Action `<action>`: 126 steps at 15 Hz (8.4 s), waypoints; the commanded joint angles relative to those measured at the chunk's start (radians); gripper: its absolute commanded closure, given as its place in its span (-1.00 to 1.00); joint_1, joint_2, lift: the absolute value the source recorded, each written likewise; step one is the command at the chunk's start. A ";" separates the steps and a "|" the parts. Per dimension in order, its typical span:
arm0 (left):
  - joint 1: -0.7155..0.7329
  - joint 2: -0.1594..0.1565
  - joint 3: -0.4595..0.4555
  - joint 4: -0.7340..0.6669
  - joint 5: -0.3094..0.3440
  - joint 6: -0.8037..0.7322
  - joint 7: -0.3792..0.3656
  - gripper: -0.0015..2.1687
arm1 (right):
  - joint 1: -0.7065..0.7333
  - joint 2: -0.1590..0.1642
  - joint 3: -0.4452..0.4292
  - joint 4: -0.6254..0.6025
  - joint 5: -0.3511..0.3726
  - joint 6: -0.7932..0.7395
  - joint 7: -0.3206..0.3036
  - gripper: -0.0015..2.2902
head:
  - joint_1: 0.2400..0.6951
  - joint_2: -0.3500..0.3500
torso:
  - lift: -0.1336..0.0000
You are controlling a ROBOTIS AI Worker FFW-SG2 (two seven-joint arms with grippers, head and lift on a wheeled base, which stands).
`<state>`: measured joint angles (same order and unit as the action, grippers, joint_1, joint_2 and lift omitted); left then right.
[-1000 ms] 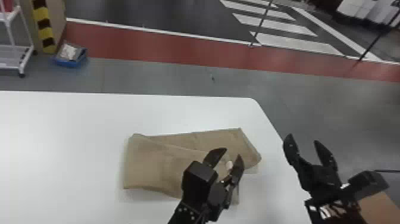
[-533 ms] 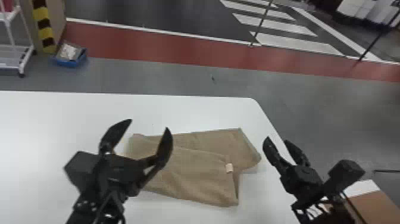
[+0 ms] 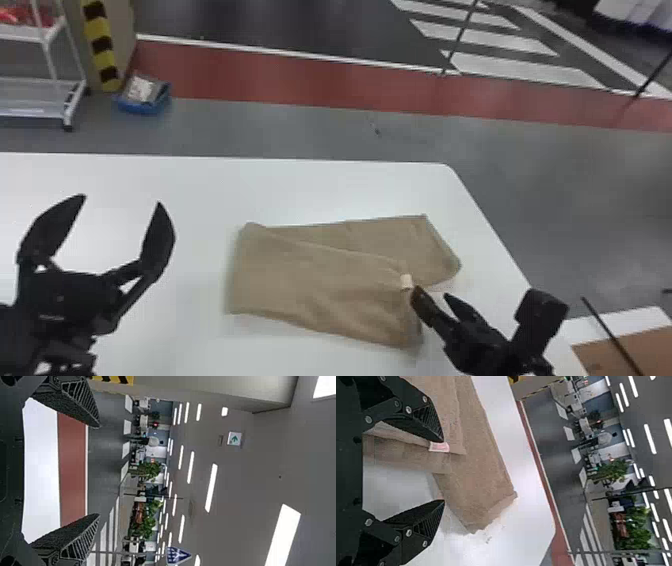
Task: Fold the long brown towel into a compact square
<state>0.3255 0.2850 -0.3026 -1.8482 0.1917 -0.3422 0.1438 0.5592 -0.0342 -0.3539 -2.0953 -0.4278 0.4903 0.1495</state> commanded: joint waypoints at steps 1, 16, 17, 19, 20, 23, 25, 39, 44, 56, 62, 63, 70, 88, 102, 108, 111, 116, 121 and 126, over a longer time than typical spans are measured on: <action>0.000 0.000 -0.001 0.018 0.000 -0.005 -0.016 -0.91 | 0.036 0.019 0.019 -0.045 -0.006 0.055 -0.021 -0.64 | 1.00 -0.77 | -0.87; -0.046 -0.010 -0.017 0.084 0.014 -0.033 -0.023 -0.90 | -0.033 0.017 0.019 -0.075 -0.019 0.288 -0.068 -0.31 | 1.00 -0.64 | -0.87; -0.051 -0.012 -0.017 0.086 0.014 -0.033 -0.023 -0.90 | -0.033 0.016 0.016 -0.078 -0.028 0.288 -0.068 -0.12 | 1.00 -0.64 | -0.87; -0.054 -0.012 -0.020 0.084 0.014 -0.033 -0.020 -0.87 | -0.030 0.014 0.013 -0.103 -0.043 0.288 -0.067 0.01 | 1.00 -0.64 | -0.87; -0.054 -0.012 -0.021 0.083 0.014 -0.033 -0.021 -0.87 | -0.027 0.013 0.012 -0.126 -0.046 0.291 -0.067 0.01 | 1.00 -0.64 | -0.87; -0.051 -0.010 -0.023 0.069 0.014 -0.030 -0.018 -0.86 | -0.038 0.004 0.004 -0.189 -0.066 0.377 -0.067 0.00 | 1.00 -0.63 | -0.87; -0.048 -0.007 -0.018 0.055 0.014 -0.024 -0.012 -0.86 | -0.071 0.000 0.001 -0.250 -0.065 0.491 -0.071 -0.01 | 1.00 -0.61 | -0.87; -0.029 -0.010 -0.033 0.018 0.002 0.022 0.005 -0.86 | -0.303 -0.184 -0.132 0.245 -0.034 0.104 0.314 -0.01 | 1.00 -0.85 | -0.87; -0.006 -0.010 -0.033 0.004 0.000 0.022 0.005 -0.86 | -0.317 -0.184 -0.132 0.284 0.030 0.064 0.312 -0.01 | 1.00 -0.93 | -0.87; -0.092 -0.023 -0.191 0.010 0.025 0.185 0.059 -0.87 | -0.170 -0.113 -0.165 0.110 0.146 -0.129 0.214 -0.96 | 1.00 -1.00 | -0.87; -0.235 -0.081 -0.254 0.096 0.081 0.467 0.037 -0.78 | -0.068 -0.084 -0.180 0.017 0.132 -0.239 0.222 -0.96 | 1.00 -1.00 | -0.87; -0.252 -0.087 -0.262 0.112 0.083 0.535 0.036 -0.74 | -0.064 -0.084 -0.177 0.020 0.135 -0.255 0.226 -0.96 | 1.00 -1.00 | -0.87; -0.298 -0.119 -0.257 0.173 0.130 0.740 -0.030 -0.69 | -0.096 -0.092 -0.146 0.101 0.156 -0.316 0.232 -0.96 | 1.00 -1.00 | -0.87; -0.319 -0.127 -0.274 0.164 0.156 0.796 -0.073 -0.33 | -0.131 -0.099 -0.142 0.169 0.156 -0.325 0.235 -0.96 | 1.00 -1.00 | -0.87; -0.169 -0.044 -0.018 -0.155 0.146 1.053 -0.109 0.28 | -0.140 -0.095 -0.111 0.166 0.152 -0.328 0.234 -0.96 | 1.00 -1.00 | -0.87; -0.102 -0.023 0.102 -0.212 0.147 1.078 -0.167 0.28 | -0.142 -0.090 -0.085 0.149 0.162 -0.325 0.231 -0.96 | 1.00 -1.00 | -0.87; -0.088 -0.023 0.105 -0.218 0.146 1.047 -0.165 0.06 | -0.137 -0.088 -0.086 0.138 0.167 -0.322 0.229 -0.96 | 1.00 -0.97 | -0.87; -0.037 -0.023 0.109 -0.238 0.133 0.697 -0.107 -0.93 | -0.150 -0.088 -0.085 0.133 0.155 -0.261 0.232 -0.96 | 1.00 -0.94 | -0.87; -0.074 -0.029 0.003 -0.138 0.089 0.578 -0.115 -0.74 | -0.252 -0.101 -0.043 0.155 0.136 -0.086 0.237 -0.95 | 1.00 -0.87 | -0.87; -0.126 -0.032 -0.101 -0.026 0.068 0.529 -0.132 -0.13 | -0.358 -0.104 0.010 0.199 0.135 0.067 0.237 -0.94 | 1.00 -0.92 | -0.87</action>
<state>0.2162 0.2539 -0.3827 -1.9002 0.2647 0.1852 0.0172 0.2243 -0.1367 -0.3567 -1.9060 -0.2934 0.5231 0.3860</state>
